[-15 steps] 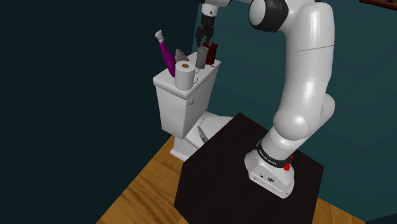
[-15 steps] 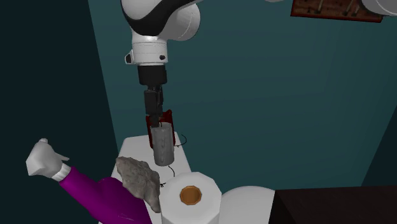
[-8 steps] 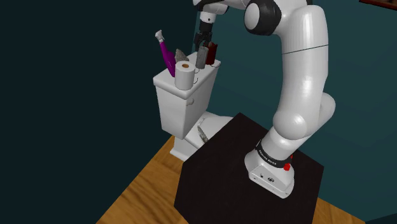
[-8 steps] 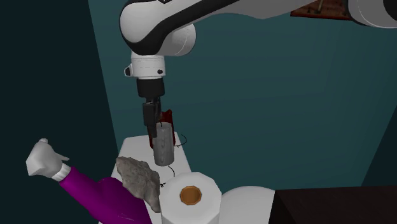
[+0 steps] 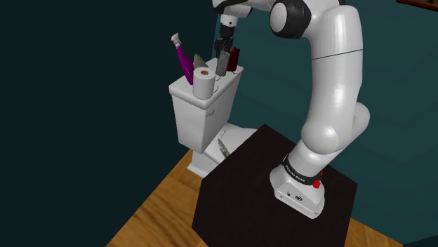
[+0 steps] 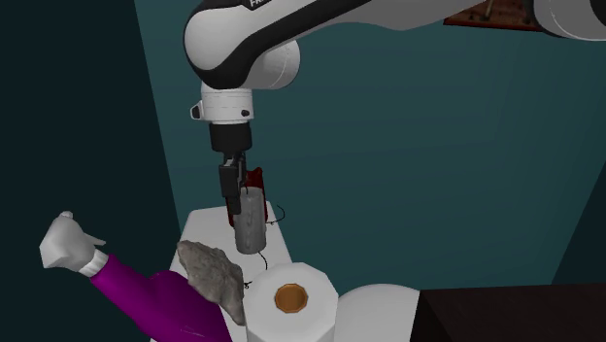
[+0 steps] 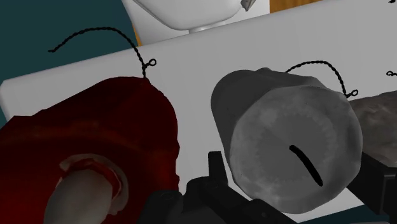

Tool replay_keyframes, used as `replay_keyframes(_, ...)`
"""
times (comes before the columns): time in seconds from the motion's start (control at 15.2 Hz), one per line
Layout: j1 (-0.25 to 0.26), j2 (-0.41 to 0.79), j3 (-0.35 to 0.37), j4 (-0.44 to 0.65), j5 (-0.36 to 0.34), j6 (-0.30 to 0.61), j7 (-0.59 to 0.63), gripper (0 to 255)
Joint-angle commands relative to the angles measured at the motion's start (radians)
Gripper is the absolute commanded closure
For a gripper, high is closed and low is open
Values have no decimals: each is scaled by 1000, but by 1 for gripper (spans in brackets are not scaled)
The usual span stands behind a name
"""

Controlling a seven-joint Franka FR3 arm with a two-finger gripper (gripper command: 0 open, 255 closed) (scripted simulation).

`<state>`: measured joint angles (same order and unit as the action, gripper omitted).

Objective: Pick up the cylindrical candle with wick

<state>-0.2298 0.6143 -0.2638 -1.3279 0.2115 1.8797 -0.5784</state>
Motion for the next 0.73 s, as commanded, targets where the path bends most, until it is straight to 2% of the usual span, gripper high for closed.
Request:
replay_keyframes(0.0, 0, 2, 0, -1, 0, -1, 0, 255)
replay_keyframes(0.2, -3, 11, 1, 7, 2, 0, -2, 255)
replay_keyframes(0.66, -7, -7, -3, 74, -5, -83, 7, 255)
